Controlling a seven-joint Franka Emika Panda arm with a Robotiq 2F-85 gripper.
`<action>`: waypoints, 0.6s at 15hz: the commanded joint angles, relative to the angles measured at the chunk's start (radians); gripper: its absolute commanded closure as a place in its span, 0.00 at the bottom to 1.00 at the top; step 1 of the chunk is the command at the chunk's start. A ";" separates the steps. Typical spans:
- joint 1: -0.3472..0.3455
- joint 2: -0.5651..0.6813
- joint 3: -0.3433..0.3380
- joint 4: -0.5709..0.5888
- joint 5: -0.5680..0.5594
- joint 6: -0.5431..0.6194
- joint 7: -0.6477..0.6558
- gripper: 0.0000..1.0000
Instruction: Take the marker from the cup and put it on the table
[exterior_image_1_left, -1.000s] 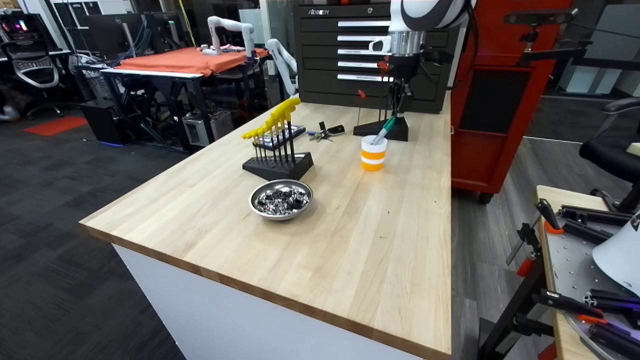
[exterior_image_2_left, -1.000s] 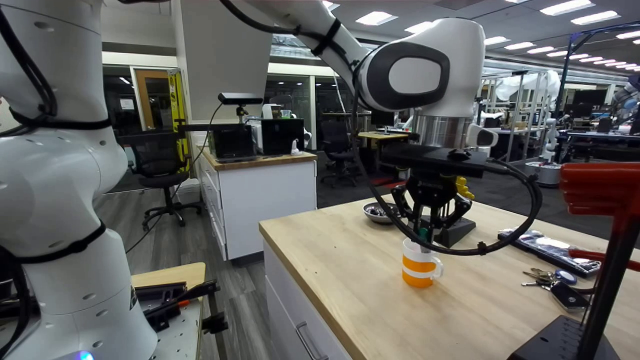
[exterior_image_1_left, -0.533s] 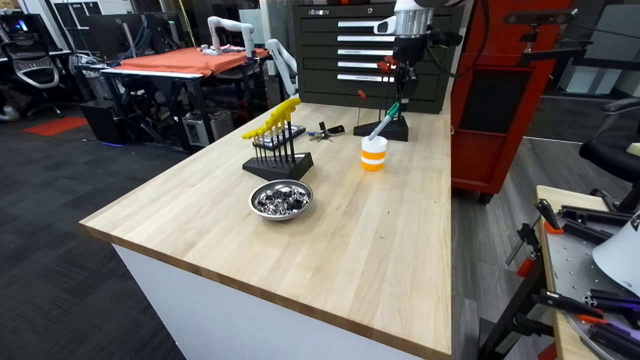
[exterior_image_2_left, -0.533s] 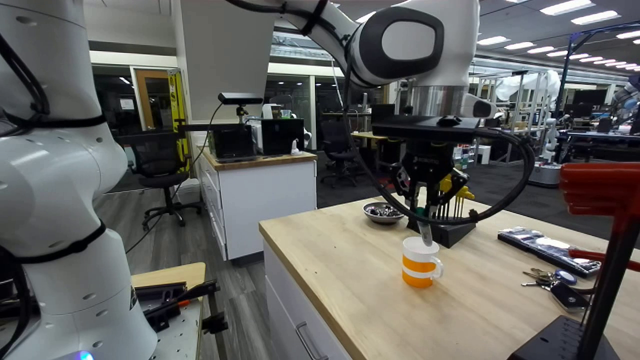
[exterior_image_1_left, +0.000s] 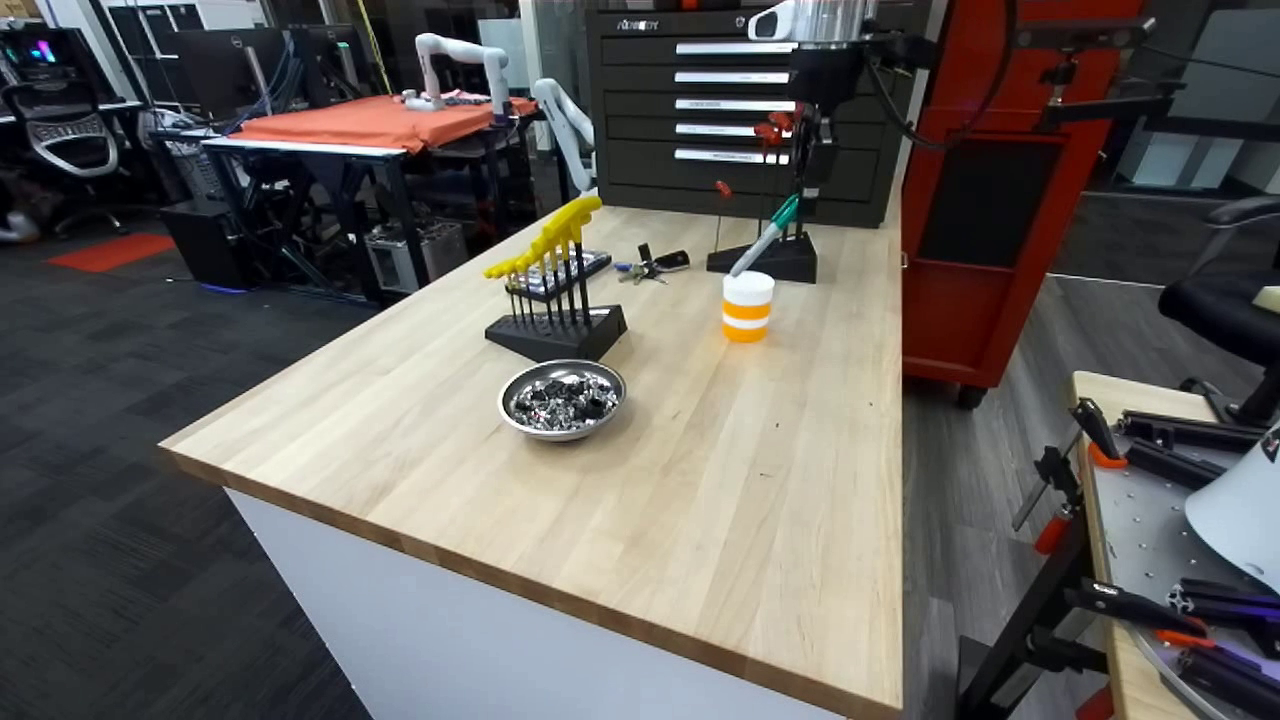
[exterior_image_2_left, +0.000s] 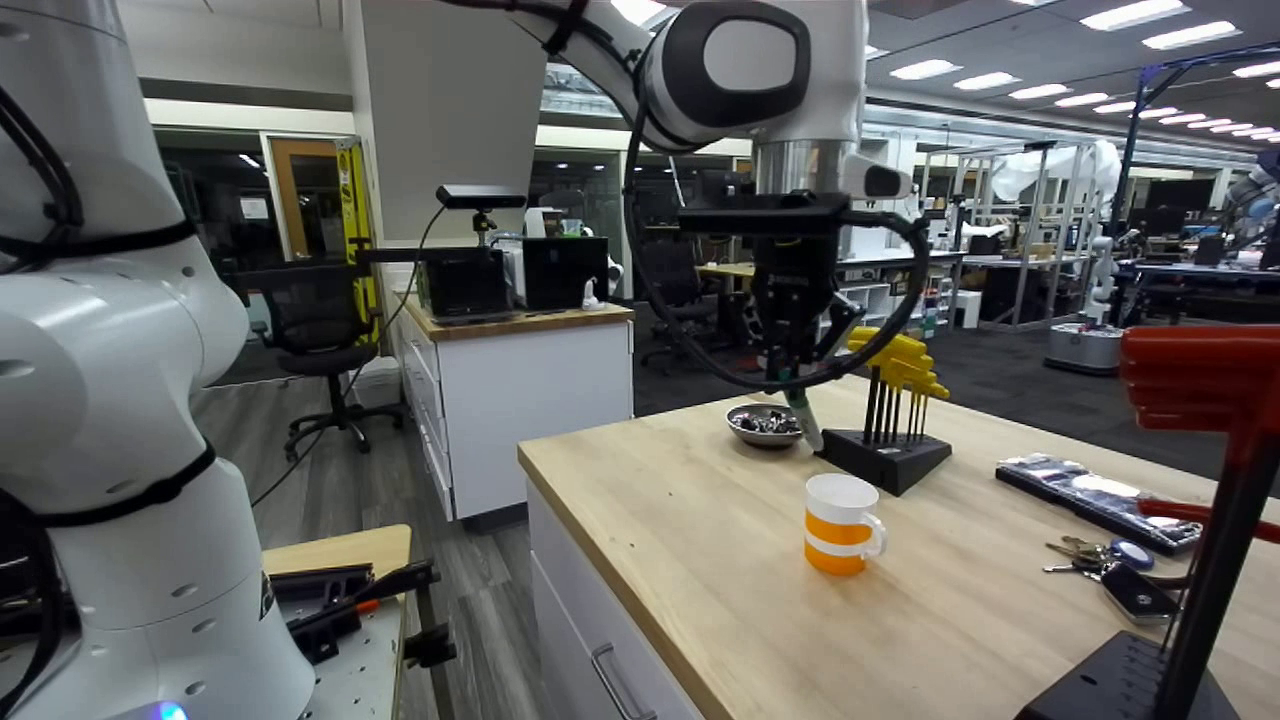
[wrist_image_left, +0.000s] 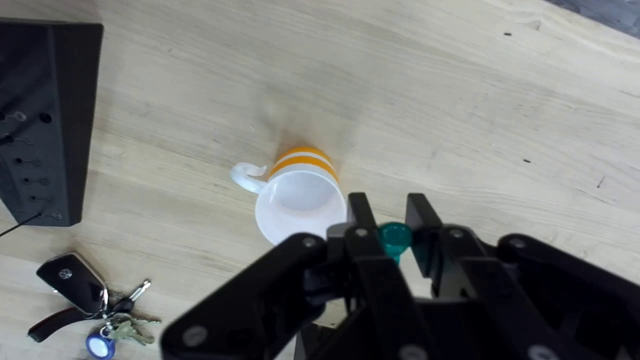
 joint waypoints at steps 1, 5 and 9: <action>0.050 -0.070 0.038 -0.086 -0.010 0.009 0.146 0.94; 0.089 -0.068 0.074 -0.152 -0.018 0.089 0.319 0.94; 0.096 -0.048 0.079 -0.215 -0.009 0.219 0.430 0.94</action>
